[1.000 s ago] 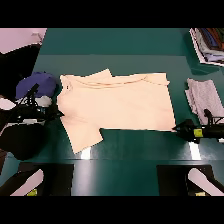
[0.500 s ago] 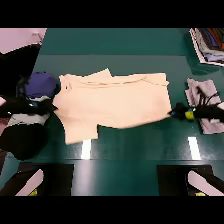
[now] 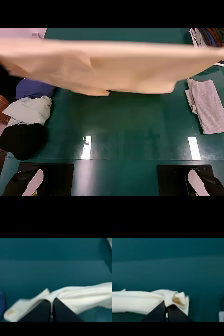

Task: Fold the shirts.

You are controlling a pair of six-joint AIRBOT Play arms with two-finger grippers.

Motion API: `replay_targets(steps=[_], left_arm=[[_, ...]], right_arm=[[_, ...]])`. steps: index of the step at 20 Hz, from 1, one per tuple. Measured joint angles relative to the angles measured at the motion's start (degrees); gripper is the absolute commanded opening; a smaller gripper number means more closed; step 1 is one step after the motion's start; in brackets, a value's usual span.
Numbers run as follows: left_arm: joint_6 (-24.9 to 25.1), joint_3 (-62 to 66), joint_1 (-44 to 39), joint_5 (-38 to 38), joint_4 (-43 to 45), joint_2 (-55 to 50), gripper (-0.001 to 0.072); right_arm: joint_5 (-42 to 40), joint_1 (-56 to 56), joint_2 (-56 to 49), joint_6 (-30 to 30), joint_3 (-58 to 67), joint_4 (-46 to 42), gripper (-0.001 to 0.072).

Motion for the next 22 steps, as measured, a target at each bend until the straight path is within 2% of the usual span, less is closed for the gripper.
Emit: replay_targets(steps=[4,8,12,15,22], left_arm=[[-3.1,17.1,0.0,-0.5,-1.0,0.5,0.0023],[-4.4,21.0,0.0,0.2,-2.8,-0.2,0.0023],[-4.2,12.9,0.0,-1.7,-3.7,-3.4,0.0023],[-2.8,3.7,0.0,-2.5,-4.0,-8.3,0.0024],[1.9,-13.0,-1.2,-0.9,-3.0,-25.2,0.0023]], right_arm=[[1.0,-6.3,3.1,0.0,13.4,-0.8,0.0016],[5.0,-10.1,0.7,0.2,23.3,-0.8,0.0015],[12.1,-11.0,-6.0,1.8,28.1,-0.6,0.0015],[16.8,-8.1,-12.3,2.6,26.1,-1.7,0.0015],[19.0,6.6,-29.7,5.2,11.7,-17.9,0.0015]])
